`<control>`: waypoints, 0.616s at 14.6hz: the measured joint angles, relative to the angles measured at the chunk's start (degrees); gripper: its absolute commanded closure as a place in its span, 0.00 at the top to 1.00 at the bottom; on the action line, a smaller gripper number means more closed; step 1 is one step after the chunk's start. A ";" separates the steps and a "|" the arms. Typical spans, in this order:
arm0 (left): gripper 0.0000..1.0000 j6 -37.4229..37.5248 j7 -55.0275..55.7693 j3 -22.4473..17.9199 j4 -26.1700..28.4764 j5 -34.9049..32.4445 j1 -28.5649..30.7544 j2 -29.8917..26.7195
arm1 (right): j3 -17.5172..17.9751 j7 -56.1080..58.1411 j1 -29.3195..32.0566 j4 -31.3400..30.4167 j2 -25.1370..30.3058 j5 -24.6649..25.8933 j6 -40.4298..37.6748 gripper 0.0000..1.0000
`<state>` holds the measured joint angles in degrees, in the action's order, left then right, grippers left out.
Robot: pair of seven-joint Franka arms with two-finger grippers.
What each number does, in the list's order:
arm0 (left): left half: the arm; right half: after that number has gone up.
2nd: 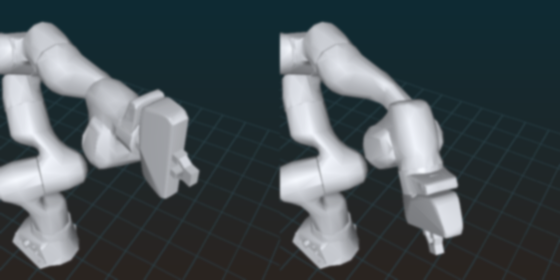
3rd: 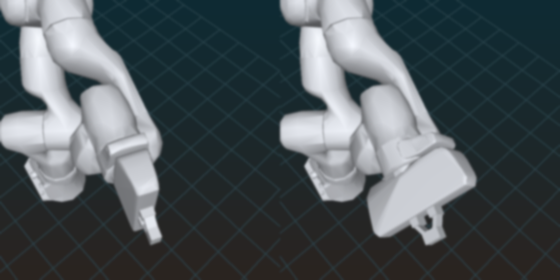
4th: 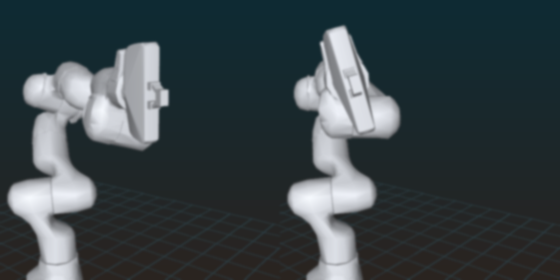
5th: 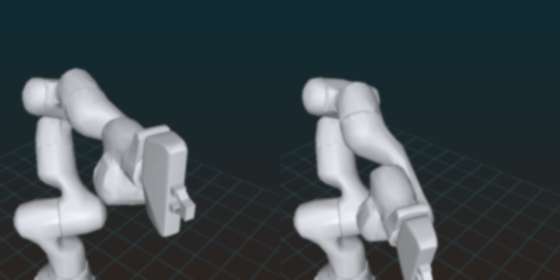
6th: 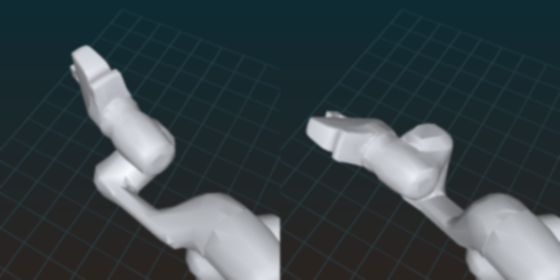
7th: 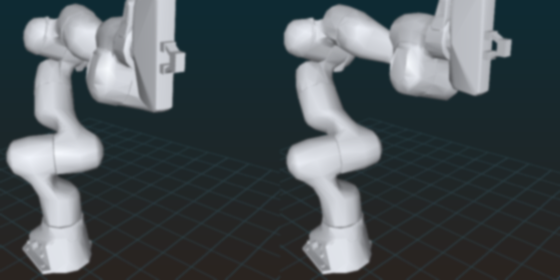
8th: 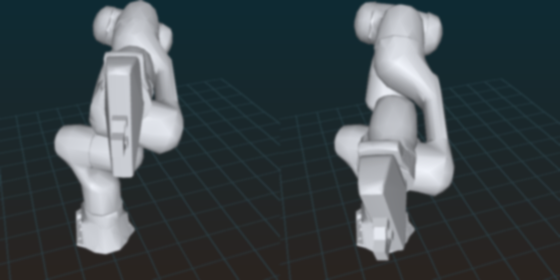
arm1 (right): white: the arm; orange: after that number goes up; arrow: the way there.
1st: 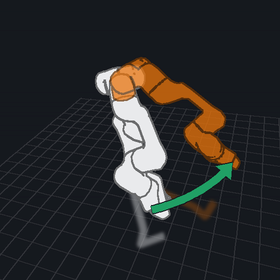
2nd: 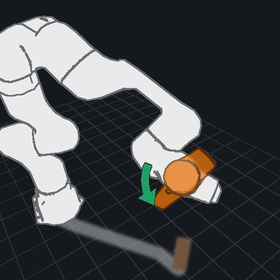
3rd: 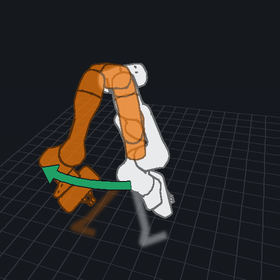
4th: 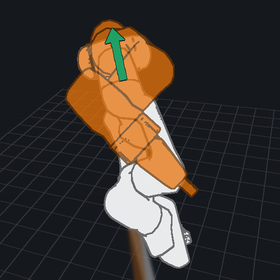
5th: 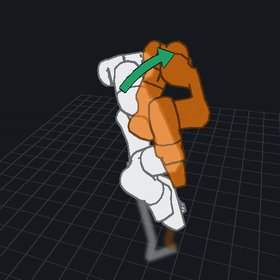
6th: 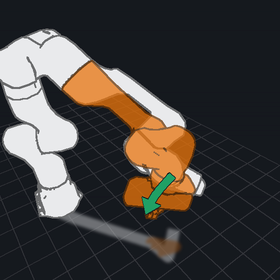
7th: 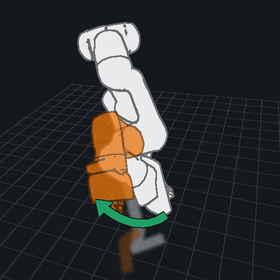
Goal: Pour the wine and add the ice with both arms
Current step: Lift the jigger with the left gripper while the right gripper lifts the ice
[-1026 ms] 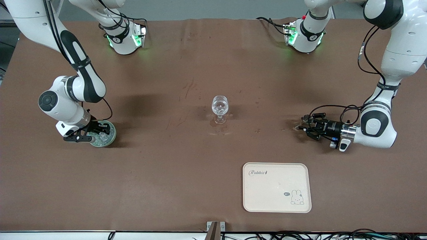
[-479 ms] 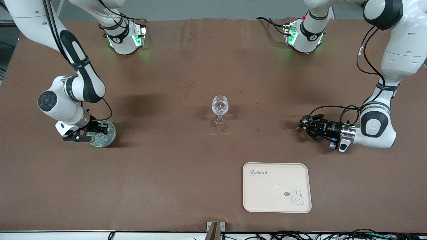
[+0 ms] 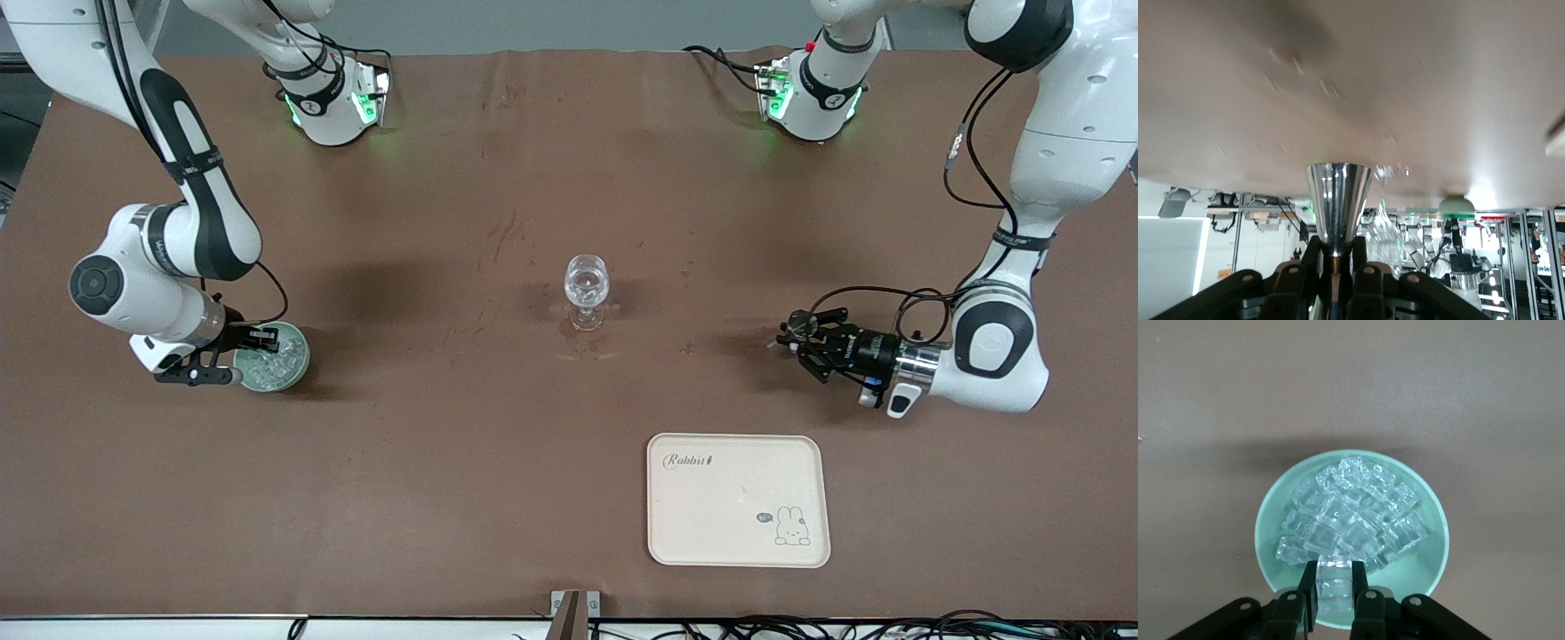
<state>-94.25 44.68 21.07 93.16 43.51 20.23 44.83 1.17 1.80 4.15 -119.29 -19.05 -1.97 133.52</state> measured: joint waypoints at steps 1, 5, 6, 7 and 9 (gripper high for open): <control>0.00 -0.14 2.43 2.31 -0.78 0.00 -0.25 -0.58 | 0.00 -0.17 0.00 0.66 0.38 0.00 -1.39 0.00; 0.00 -1.84 10.28 6.17 -1.65 -0.03 -5.29 -6.56 | -0.02 -3.44 0.00 7.80 4.70 0.00 -14.68 0.00; 0.00 -2.72 12.03 6.23 -1.61 -0.04 -7.34 -8.34 | -0.03 -3.89 0.01 10.18 6.56 0.00 -18.47 0.00; 0.00 -3.90 14.14 6.24 -1.55 -0.05 -9.57 -9.99 | -0.07 -4.24 0.02 12.60 8.34 0.00 -22.35 0.00; 0.00 -6.62 17.89 6.21 -1.37 -0.89 -13.69 -12.51 | -0.28 -5.73 0.11 18.08 10.71 0.00 -30.46 0.00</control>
<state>-100.87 62.57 27.29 91.78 42.63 6.54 32.32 0.89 -3.92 4.26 -101.21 -8.34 -1.97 103.06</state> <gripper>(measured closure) 0.784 0.767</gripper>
